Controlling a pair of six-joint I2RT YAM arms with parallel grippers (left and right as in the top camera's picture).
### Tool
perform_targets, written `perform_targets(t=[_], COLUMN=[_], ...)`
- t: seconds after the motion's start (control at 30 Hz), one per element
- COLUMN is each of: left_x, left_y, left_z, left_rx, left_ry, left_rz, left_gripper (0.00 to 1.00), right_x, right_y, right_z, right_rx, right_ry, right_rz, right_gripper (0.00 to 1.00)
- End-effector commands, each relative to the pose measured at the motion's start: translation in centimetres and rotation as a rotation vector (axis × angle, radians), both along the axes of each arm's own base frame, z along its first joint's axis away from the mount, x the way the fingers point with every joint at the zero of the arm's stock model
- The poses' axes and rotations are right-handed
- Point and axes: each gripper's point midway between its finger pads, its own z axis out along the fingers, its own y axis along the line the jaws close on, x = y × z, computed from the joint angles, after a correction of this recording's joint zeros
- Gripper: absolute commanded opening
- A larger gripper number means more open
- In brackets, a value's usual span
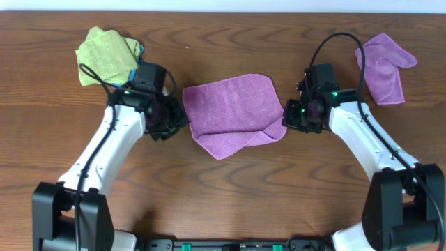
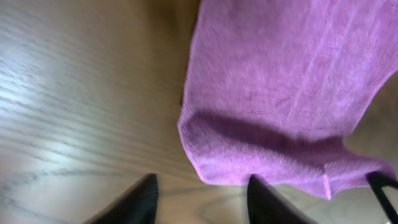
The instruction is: Fold the cloth
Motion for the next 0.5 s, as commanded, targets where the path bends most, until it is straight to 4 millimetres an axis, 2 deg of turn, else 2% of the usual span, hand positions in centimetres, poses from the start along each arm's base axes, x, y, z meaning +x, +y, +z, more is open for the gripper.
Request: perform_targets(t=[0.0, 0.13, 0.3, 0.47], left_x=[-1.8, -3.3, -3.8, -3.5], left_y=[-1.0, -1.8, -3.8, -6.0], left_z=[-1.3, -2.8, -4.1, -4.8], left_rx=[0.002, 0.001, -0.089, -0.148], left_ry=[0.056, 0.092, 0.079, 0.012], left_rz=[-0.012, -0.026, -0.033, -0.062], left_gripper=[0.6, 0.68, 0.79, 0.79], right_x=[-0.2, -0.5, -0.7, -0.8], right_y=[-0.2, -0.2, -0.3, -0.3], right_z=[0.3, 0.2, 0.2, 0.1], right_rx=[-0.008, -0.011, -0.011, -0.011], right_ry=[-0.007, 0.008, 0.015, 0.02], right_rz=[0.008, 0.009, 0.009, 0.009], right_gripper=[0.01, 0.01, 0.01, 0.01])
